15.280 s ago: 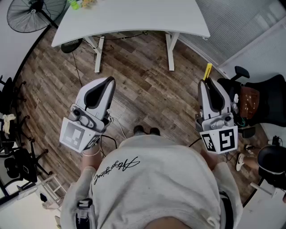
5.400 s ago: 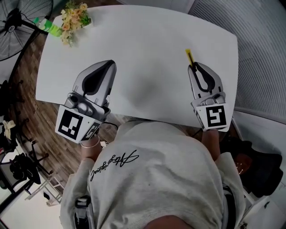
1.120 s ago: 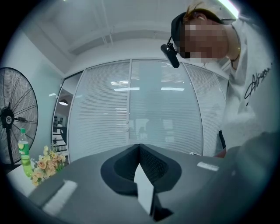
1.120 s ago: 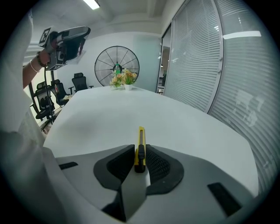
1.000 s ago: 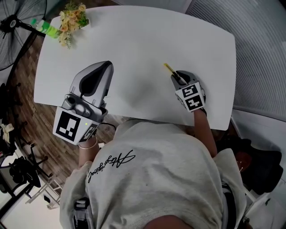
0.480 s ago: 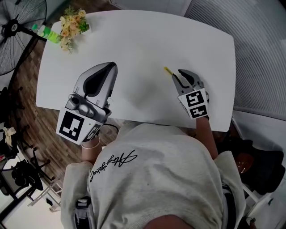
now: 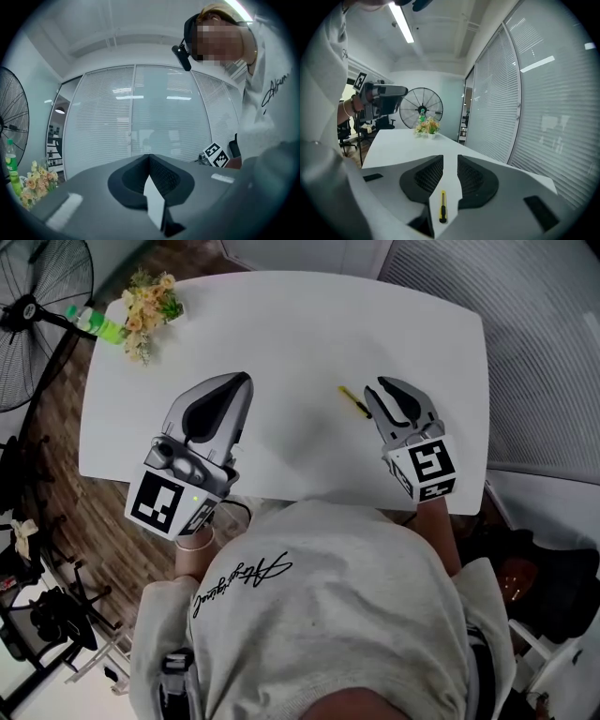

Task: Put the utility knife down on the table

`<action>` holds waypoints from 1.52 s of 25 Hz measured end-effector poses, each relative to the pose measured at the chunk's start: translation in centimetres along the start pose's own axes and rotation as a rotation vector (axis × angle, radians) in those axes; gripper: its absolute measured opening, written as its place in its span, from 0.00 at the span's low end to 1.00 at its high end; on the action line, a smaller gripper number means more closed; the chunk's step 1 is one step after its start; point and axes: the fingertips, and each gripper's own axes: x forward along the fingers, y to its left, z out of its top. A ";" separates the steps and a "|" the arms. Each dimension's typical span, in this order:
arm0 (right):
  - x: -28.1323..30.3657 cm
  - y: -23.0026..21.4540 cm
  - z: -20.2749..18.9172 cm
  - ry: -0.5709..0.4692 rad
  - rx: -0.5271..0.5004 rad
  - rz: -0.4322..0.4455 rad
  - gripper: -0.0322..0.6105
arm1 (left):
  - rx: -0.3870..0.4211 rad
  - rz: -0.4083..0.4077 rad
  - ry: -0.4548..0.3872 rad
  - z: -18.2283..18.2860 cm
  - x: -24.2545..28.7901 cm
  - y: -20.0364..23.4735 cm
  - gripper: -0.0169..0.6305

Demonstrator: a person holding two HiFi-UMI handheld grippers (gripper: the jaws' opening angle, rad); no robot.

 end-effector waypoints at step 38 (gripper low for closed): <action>-5.9 0.2 10.2 -0.320 0.032 0.003 0.13 | 0.018 -0.039 -0.035 2.0 0.7 -1.1 0.02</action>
